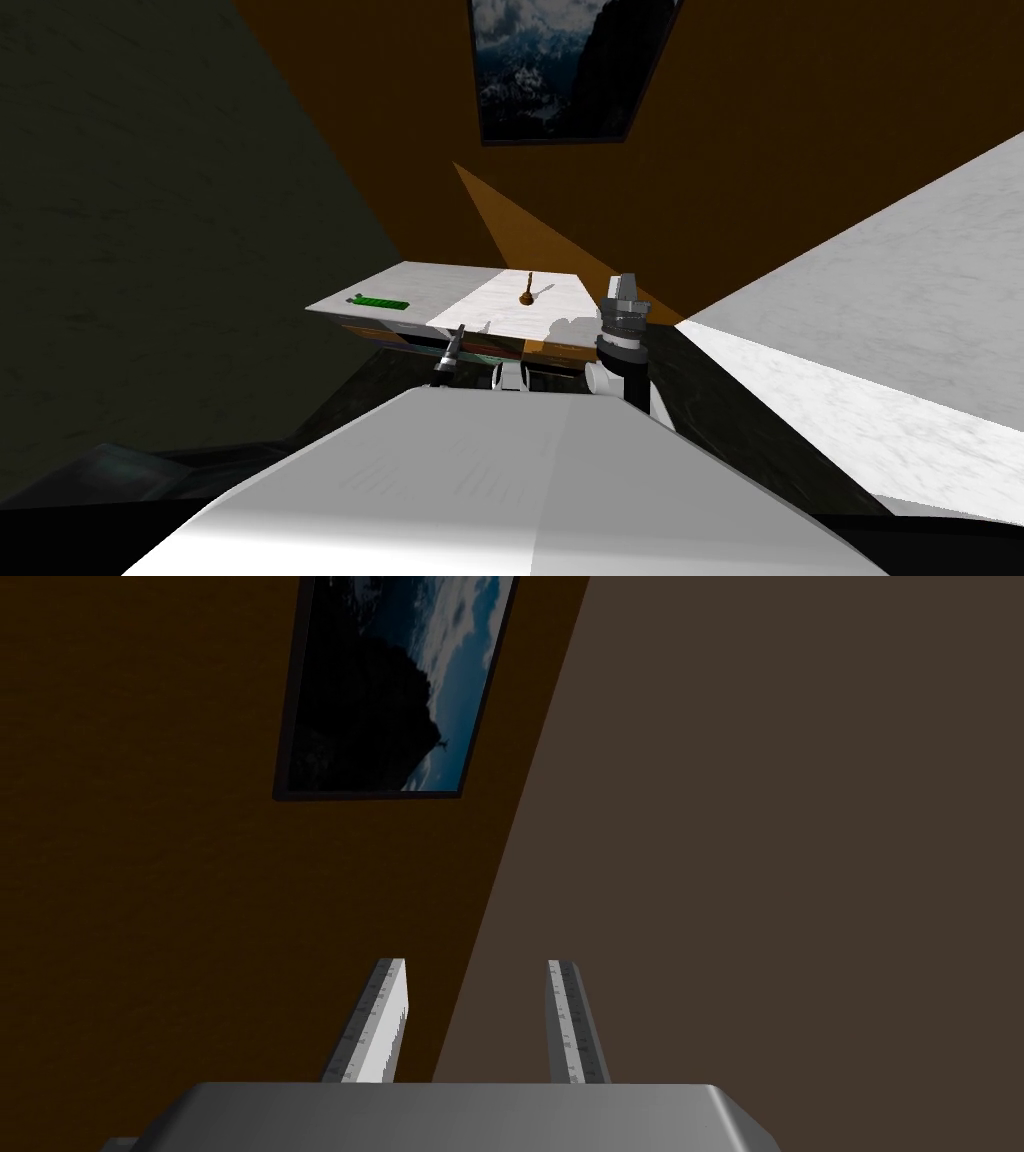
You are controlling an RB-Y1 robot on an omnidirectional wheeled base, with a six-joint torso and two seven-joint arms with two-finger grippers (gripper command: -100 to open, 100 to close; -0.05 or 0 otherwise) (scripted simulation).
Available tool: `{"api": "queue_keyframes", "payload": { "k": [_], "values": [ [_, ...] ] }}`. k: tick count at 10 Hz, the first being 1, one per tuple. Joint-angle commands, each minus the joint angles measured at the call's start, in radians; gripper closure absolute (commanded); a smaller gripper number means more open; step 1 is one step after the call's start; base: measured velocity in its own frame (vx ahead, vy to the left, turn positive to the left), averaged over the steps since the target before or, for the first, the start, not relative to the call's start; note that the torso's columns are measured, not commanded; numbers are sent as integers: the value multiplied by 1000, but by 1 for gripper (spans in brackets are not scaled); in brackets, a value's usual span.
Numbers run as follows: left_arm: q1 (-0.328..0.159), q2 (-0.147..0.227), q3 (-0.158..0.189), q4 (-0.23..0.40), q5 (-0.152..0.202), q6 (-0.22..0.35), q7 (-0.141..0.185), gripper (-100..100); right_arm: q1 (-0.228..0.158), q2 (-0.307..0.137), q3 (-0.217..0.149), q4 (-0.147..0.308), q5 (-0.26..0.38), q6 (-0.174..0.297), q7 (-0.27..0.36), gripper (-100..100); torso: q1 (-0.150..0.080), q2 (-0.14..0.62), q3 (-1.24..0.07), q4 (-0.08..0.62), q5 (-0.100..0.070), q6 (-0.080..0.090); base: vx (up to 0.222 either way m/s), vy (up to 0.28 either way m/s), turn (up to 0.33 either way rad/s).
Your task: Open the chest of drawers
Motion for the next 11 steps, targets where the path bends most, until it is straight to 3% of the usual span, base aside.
{"api": "queue_keyframes", "payload": {
  "k": [1,3,6,9,11],
  "values": [
    [-10,-8,-1,62,-5,-21,-2,-100,0,0,0,0,0,0,0,0,0,0,0,0,0,0,23,-18,0],
    [-20,-16,-1,110,-8,-39,-2,-100,0,0,0,0,0,0,0,0,0,0,0,0,0,0,27,-15,-1],
    [-47,-42,-1,241,-17,-86,-5,-100,0,0,0,0,0,0,0,0,0,-1,0,0,0,0,35,-21,-2],
    [-55,-52,-1,278,-20,-100,-5,-100,0,0,0,0,0,0,0,0,0,1,1,0,0,0,20,-17,0],
    [-68,-74,-1,341,-24,-123,-6,-100,0,0,0,0,0,0,0,0,0,0,0,0,0,0,18,-14,-2]
  ]
}}
